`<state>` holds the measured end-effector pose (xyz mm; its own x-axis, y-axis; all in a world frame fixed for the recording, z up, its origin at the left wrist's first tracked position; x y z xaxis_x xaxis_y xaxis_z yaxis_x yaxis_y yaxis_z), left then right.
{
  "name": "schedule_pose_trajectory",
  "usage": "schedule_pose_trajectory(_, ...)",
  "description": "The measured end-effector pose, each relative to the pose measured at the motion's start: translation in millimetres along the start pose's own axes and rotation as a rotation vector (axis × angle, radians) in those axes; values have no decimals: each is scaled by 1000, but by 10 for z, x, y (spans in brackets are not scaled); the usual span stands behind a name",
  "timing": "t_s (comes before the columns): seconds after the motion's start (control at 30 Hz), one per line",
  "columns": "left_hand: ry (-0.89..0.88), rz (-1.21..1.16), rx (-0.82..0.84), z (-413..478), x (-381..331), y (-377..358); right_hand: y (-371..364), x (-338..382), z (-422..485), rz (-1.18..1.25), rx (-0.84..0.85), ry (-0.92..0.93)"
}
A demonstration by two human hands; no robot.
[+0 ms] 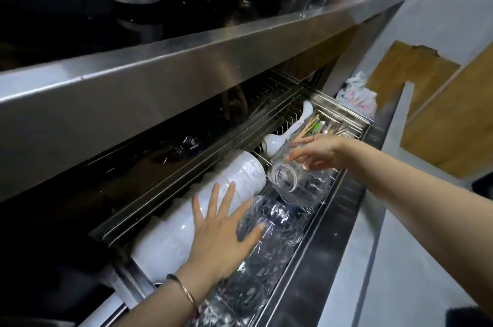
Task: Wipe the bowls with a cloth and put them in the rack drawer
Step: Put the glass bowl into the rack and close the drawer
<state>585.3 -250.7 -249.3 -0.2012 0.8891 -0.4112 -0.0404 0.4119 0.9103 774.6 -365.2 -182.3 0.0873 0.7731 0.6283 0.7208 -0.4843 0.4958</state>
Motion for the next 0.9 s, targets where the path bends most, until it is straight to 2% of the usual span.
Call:
schedule_pose_trajectory(0.17, 2, 2, -3, 5, -10, 10, -76, -125, 117, -81, 63, -62)
schedule_pose_trajectory(0.37, 1, 8, 1, 20, -5, -13, -196, -205, 174, -105, 115, -46)
schedule_pose_trajectory(0.9, 12, -12, -12, 15, -6, 7, -442, -294, 330, -188, 124, -80)
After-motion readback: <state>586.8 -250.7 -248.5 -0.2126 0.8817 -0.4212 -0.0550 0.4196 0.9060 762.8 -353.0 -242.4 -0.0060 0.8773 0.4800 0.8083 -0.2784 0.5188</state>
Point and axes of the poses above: each hand's wrist, its own z-axis towards the middle knuckle, its own y-axis out of the back of the hand, x = y × z, the point moved 9 cm from there along z, towards the middle knuckle, and after that the axes turned 1 degree about y, right-handed, at the moved point
